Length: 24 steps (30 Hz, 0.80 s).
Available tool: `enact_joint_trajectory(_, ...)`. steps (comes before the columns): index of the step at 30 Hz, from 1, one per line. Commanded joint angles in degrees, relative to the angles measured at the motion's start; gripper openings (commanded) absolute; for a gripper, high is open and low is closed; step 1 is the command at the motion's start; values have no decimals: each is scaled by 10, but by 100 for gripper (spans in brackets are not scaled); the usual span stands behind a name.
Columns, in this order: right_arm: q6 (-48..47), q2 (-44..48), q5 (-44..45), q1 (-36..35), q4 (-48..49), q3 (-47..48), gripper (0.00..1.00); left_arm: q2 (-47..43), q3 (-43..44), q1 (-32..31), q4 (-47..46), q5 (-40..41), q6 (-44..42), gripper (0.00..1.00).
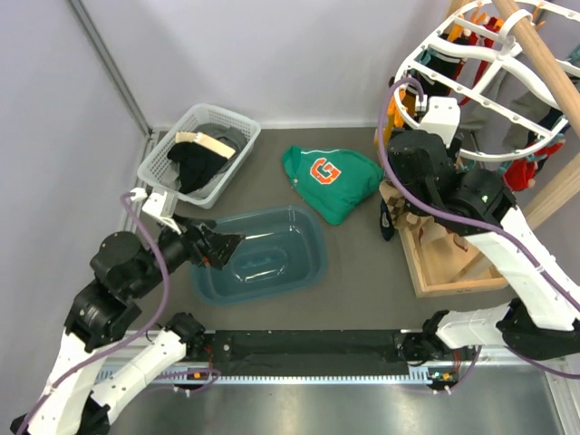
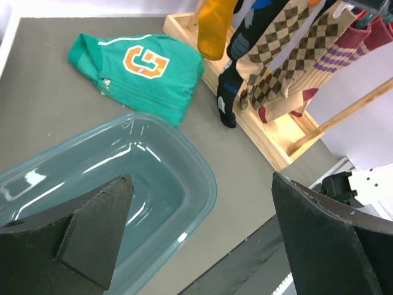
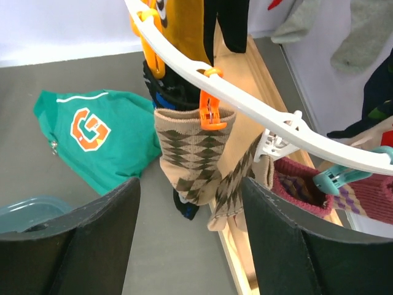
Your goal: Remove the socks clipped to the hanger
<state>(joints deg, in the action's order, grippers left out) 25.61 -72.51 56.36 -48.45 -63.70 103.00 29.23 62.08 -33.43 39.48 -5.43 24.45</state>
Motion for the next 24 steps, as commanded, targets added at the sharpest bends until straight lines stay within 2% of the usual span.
enact_joint_trajectory(1, 16, -3, 2, 15, 16, -17, 67, 33, -19, -1, -117, -32, -9, 99)
enact_joint_trajectory(11, 50, -33, 7, 31, 76, -61, 66, 144, -29, -1, -241, -98, 19, 99)
enact_joint_trajectory(18, 59, -64, 23, 36, 129, -111, 63, 169, -65, -1, -299, -104, 41, 99)
enact_joint_trajectory(24, 88, -84, 30, 46, 117, -124, 62, 163, -77, -1, -298, -101, 42, 99)
